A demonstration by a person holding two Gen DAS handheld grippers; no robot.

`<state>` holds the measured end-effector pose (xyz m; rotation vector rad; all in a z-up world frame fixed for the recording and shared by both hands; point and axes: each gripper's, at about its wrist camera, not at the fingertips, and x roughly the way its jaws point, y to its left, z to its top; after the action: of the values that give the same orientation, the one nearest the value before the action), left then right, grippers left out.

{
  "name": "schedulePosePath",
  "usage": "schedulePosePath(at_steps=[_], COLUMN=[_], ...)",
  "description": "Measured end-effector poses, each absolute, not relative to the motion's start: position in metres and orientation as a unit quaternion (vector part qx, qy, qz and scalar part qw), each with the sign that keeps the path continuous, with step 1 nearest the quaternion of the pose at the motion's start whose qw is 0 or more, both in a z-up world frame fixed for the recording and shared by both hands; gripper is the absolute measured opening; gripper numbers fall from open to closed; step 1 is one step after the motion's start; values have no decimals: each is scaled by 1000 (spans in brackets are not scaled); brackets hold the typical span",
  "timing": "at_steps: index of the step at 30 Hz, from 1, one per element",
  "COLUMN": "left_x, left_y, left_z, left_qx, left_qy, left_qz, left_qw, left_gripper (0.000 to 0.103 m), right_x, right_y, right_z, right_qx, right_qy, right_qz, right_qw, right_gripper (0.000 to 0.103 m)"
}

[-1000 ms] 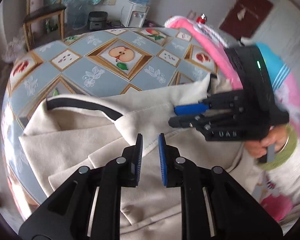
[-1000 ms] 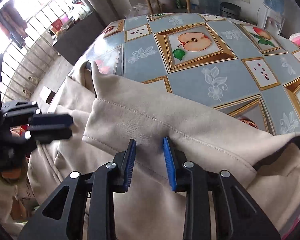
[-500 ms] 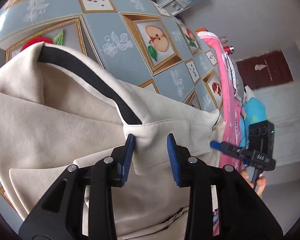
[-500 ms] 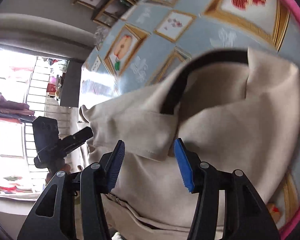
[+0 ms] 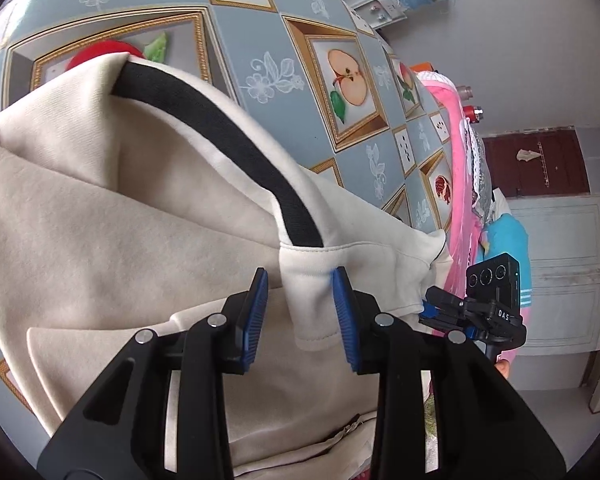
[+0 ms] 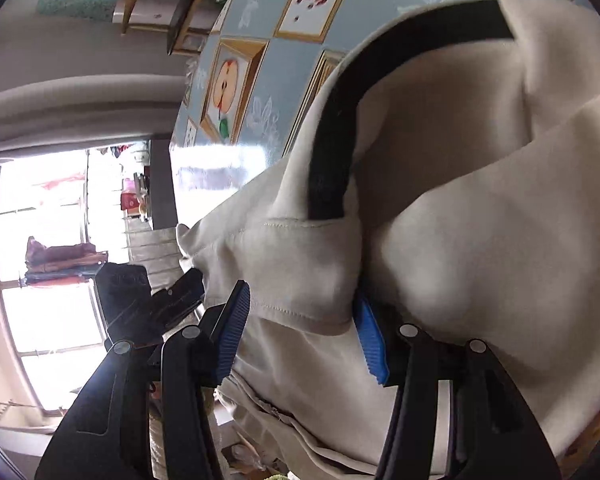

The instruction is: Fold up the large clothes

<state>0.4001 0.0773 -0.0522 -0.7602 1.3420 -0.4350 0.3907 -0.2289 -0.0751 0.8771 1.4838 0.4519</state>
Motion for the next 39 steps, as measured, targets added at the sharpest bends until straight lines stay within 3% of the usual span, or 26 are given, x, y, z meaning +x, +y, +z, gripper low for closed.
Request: schedulePosePath(at_steps=[1,6,11,17,27,32,36,39], left_x=[399,397,407,426,397,396,396,398], left_y=[75,53,21,-5,-6,-6,-6,-5], left_z=[-51,-37,-22,-24,-29,-28,-28,-28], left_qx=[-336,-249,-91,22,100,95,98,90], left_qy=[600,601,568,544,529,529,528,533], left_qz=[-201,-209,-178,-158,-182,-188,-193,-191], left_qw=[697,730,798,824,823,822,821,819], left_gripper=[28,15,9,9,9,9,9,9], right_x=[392,397,422,449,417,405,374,371], right_y=[-230,-221,-205,-184,-192,-213,-241,-211], right_z=[-73,-64,-50,-44,-50,-34,13,27], right_qx=[376,324,239,132,120,135,132,105], right_qy=[649,644,631,603,594,596,505,484], right_qz=[197,200,187,161,199,155,70,113], right_qw=[632,664,714,770,770,777,850,861], right_gripper=[51,19,14,13,13,36,36,36])
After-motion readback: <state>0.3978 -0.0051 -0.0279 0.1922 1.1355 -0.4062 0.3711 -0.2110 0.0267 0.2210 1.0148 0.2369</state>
